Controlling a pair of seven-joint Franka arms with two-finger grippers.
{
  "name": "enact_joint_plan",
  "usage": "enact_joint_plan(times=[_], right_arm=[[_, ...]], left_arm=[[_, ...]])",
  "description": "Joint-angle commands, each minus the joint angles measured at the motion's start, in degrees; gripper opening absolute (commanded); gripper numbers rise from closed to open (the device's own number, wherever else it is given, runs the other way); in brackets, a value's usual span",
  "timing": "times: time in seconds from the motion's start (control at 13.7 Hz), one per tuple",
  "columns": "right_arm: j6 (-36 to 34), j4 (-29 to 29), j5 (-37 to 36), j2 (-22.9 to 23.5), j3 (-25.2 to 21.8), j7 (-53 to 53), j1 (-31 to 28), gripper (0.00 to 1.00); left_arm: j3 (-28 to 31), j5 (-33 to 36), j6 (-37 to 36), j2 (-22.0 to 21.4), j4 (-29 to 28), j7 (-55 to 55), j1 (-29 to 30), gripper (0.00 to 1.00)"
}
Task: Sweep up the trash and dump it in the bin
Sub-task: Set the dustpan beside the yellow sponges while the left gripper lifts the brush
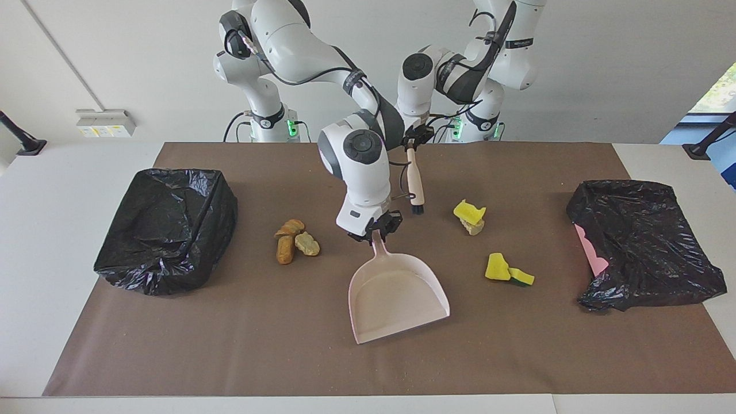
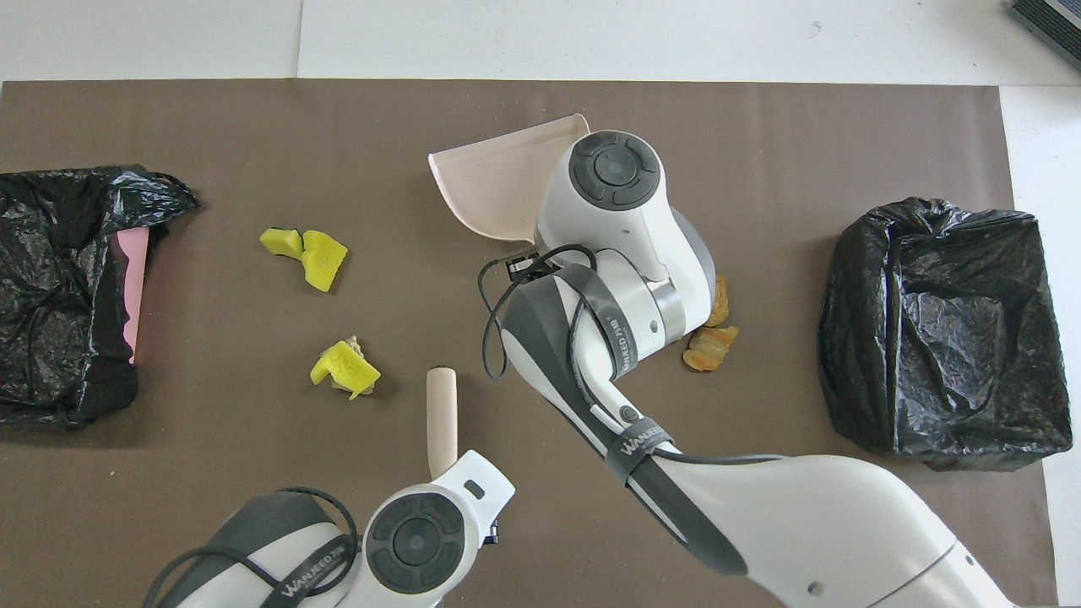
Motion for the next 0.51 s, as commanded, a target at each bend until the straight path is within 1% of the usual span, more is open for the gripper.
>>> enact_joint_plan(times=[0.0,0.07,0.22,0.36,0.44], right_arm=[[-2.03,-6.35,0.91,-6.40,0.56,-14.32,-3.21,0.00],[-2.91,-8.37,0.47,-8.25,0.56,-19.60,-4.00,0.00],[-3.97,-12.41,-0.32,-11.59,0.56,-28.49,-4.80,0.00],[-4.50,-14.71,-2.34,-12.83,0.56,-38.06,-4.45,0.00],[-5.63,-15.94,-2.34,-13.79,0.65,-43.77,-4.45,0.00]], left_arm=[[-0.15,2.72,-5.15,-3.68,2.21,5.30,9.42,0.00],[-0.24,2.72,-6.20,-4.47,3.34,8.55,13.64,0.00],[-0.15,2.81,-11.63,-4.48,5.19,13.84,20.24,0.00],[-0.24,2.98,-15.52,-6.23,3.54,14.12,26.49,0.00],[-0.24,2.99,-15.18,-6.50,3.01,14.12,28.69,0.00]])
